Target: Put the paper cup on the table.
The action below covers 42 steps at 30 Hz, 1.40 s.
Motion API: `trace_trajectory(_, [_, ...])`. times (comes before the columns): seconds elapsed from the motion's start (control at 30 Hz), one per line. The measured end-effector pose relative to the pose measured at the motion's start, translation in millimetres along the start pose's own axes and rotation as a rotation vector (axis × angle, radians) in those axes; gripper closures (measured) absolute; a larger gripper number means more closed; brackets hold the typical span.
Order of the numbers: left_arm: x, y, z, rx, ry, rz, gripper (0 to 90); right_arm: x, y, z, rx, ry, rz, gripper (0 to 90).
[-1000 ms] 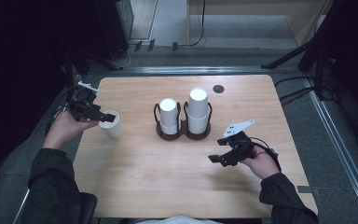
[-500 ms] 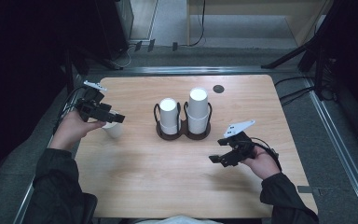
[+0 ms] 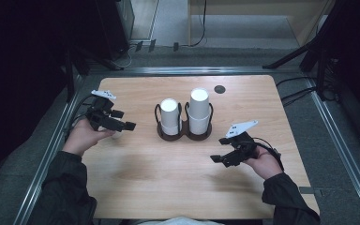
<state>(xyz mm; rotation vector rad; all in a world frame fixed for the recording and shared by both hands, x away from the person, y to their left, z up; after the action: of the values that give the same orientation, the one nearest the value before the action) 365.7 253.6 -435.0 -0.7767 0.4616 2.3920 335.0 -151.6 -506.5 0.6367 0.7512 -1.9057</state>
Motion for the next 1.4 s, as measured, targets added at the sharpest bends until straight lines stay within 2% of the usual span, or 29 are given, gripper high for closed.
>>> trace_trajectory(0.1, [6.1, 6.7, -6.4, 0.002, 0.013, 0.009, 14.4, -0.3, 1.1, -0.7, 0.002, -0.003, -0.001, 21.8])
trace_trajectory(0.17, [10.1, 11.5, -11.7, -0.005, 0.014, 0.009, 14.4, 0.6, 2.5, -2.5, 0.019, -0.021, 0.008, 21.8])
trace_trajectory(0.27, [12.8, 19.0, -17.1, 0.003, 0.014, -0.004, 14.3, 1.9, 4.8, -6.2, 0.028, -0.044, 0.029, 21.8])
trace_trajectory(0.4, [14.7, 29.0, -22.3, -0.016, 0.028, -0.029, 14.3, -0.5, 5.3, -9.4, 0.019, -0.042, 0.032, 21.9])
trace_trajectory(0.47, [16.4, 33.4, -24.5, -0.003, 0.033, -0.027, 14.3, -2.1, 5.2, -10.3, 0.011, -0.038, 0.038, 21.9])
trace_trajectory(0.6, [20.6, 43.3, -30.5, 0.008, 0.018, -0.044, 14.4, -4.2, 4.7, -12.0, 0.003, -0.039, 0.043, 21.9])
trace_trajectory(0.67, [21.6, 48.8, -33.7, 0.018, 0.007, -0.037, 14.8, -5.0, 4.4, -12.6, 0.000, -0.040, 0.039, 21.8])
trace_trajectory(0.8, [21.7, 62.7, -40.9, 0.045, 0.006, -0.080, 14.8, -5.3, 5.0, -15.0, 0.000, -0.049, 0.048, 21.8])
trace_trajectory(0.93, [20.6, 74.8, -47.3, 0.052, 0.020, -0.109, 14.8, -6.0, 4.0, -16.4, -0.005, -0.048, 0.053, 21.9])
trace_trajectory(1.23, [18.8, 89.4, -56.6, 0.087, 0.060, -0.105, 14.8, -6.2, -0.2, -19.6, -0.017, -0.056, 0.058, 21.9])
trace_trajectory(1.4, [17.7, 97.3, -65.9, 0.092, 0.051, -0.117, 15.0, -6.3, -3.4, -21.7, -0.022, -0.060, 0.065, 21.8])
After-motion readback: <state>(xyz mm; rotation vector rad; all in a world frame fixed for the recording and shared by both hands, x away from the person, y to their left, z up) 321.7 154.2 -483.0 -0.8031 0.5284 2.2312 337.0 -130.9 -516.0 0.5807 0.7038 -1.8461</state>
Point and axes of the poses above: each handheld gripper's, and its own axes: z roughly backward along the jaws, x roughly out of its underside, y roughly to its right, the point moved 3 cm from there along -z, roughly forward along the jaws, and after that the axes turned 7 degrees about -x, right-handed, at the moved point
